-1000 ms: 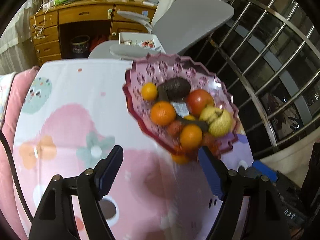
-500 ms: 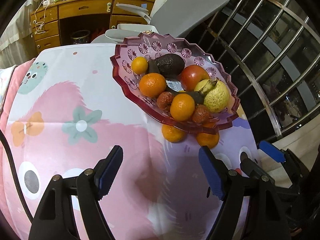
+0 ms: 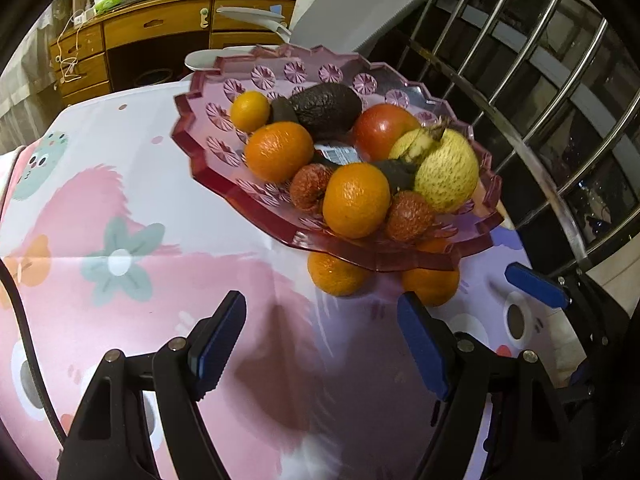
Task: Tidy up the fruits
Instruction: 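Withdraw both grippers toward the two oranges beside the bowl, then grasp an orange with the left gripper while the right gripper grasps the last orange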
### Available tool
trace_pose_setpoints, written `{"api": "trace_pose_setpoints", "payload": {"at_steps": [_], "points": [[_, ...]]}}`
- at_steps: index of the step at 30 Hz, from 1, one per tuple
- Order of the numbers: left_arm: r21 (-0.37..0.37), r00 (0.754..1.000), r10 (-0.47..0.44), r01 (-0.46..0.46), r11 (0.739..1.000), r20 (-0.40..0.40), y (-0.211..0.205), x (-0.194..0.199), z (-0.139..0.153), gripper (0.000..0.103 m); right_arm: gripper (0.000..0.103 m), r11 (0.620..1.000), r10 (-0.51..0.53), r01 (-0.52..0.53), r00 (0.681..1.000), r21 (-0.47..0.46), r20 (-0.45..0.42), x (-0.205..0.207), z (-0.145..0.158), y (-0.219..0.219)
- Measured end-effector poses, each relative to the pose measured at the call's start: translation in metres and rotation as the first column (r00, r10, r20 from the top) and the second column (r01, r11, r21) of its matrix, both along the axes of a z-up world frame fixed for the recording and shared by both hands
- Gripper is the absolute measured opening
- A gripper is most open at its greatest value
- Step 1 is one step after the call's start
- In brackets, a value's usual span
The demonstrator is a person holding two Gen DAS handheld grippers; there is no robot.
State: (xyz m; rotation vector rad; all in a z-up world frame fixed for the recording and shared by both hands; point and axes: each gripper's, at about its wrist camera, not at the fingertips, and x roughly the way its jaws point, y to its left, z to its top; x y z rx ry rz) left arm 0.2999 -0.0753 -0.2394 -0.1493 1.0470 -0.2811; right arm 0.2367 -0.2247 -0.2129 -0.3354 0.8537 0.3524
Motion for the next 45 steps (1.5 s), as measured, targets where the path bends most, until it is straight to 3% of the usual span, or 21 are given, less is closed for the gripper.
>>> {"api": "trace_pose_setpoints", "payload": {"at_steps": [11,13,18,25,35,45], "points": [[0.017,0.997,0.008,-0.009,1.0,0.077,-0.012,0.006,-0.016,0.072,0.073,0.998,0.058,-0.057,0.998,0.036,-0.001,0.012,-0.026,0.0],[0.008,0.997,0.003,-0.003,1.0,0.079,-0.014,0.009,-0.018,0.066,0.073,0.997,0.06,-0.06,0.998,0.05,-0.008,0.015,-0.027,-0.001],[-0.002,0.996,0.004,-0.004,1.0,0.088,-0.016,0.014,-0.022,0.06,0.073,0.991,0.046,-0.04,0.998,0.127,-0.045,0.023,-0.03,-0.004],[-0.017,0.996,0.003,-0.002,1.0,0.089,-0.015,0.016,-0.026,0.044,0.072,0.99,0.063,-0.057,0.997,0.128,-0.043,0.026,-0.034,0.001],[-0.017,0.996,-0.003,0.005,1.0,0.094,-0.017,0.014,-0.023,0.039,0.047,0.985,0.026,-0.013,0.997,0.172,-0.073,0.034,-0.038,-0.004],[-0.015,0.995,-0.012,0.014,1.0,0.098,-0.012,-0.001,-0.016,0.039,0.044,0.988,0.017,-0.002,0.995,0.153,-0.1,0.029,-0.035,-0.004]]}}
